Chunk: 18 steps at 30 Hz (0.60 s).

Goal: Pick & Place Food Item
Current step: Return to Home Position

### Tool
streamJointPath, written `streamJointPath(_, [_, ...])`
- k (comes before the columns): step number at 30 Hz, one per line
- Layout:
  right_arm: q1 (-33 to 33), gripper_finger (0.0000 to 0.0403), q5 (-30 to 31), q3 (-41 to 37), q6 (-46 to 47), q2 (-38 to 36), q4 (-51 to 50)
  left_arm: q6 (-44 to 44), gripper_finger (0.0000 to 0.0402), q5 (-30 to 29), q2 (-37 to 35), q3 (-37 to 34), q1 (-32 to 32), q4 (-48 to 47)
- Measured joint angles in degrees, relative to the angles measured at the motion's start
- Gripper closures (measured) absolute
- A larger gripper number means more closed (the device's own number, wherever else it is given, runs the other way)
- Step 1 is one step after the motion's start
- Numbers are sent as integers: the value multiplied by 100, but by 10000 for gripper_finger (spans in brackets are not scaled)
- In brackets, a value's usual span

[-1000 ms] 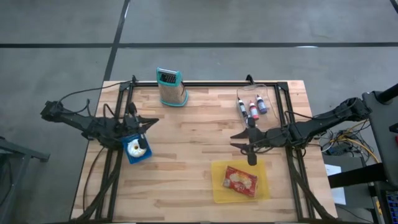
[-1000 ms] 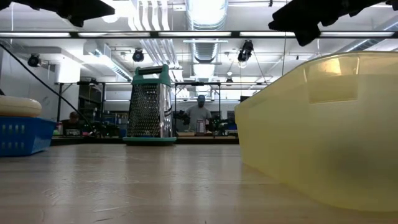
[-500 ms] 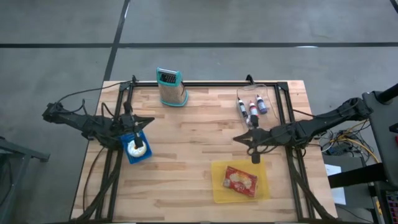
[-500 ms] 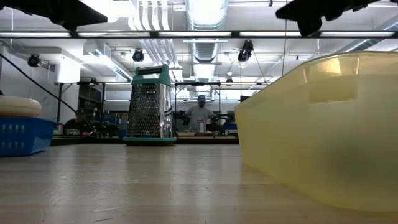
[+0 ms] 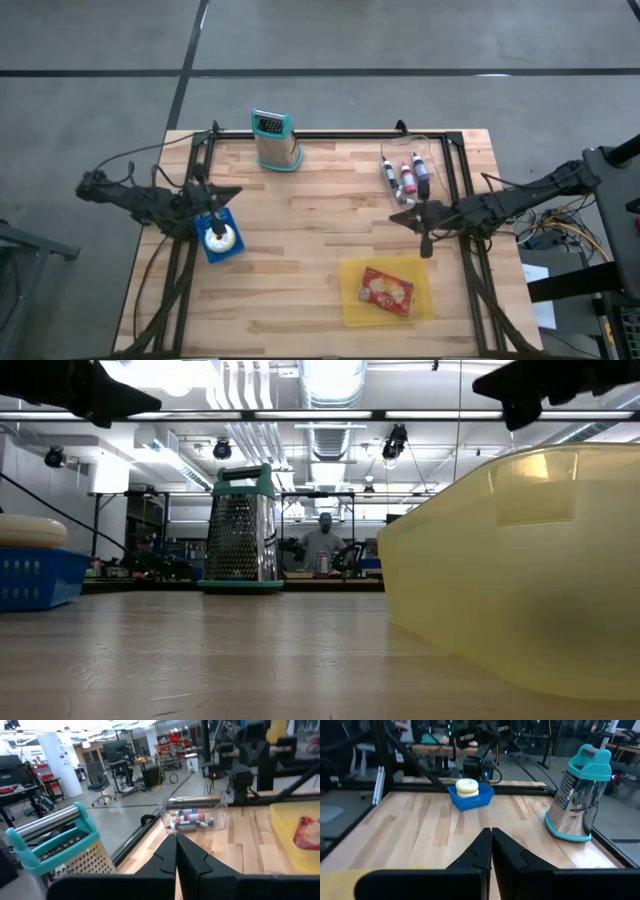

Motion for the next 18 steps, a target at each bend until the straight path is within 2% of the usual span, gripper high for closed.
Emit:
streamJointPath(9, [0, 394, 7, -1403, -297, -1058, 1458, -128, 396, -35, -716, -358, 0, 123])
streamJointPath(16, [0, 394, 9, -2212, -161, -2078, 1865, -346, 398, -122, -983, -830, 0, 639])
streamJointPath(18, [0, 394, 23, -2260, -142, -2336, 1664, -248, 399, -122, -1022, -1027, 0, 903])
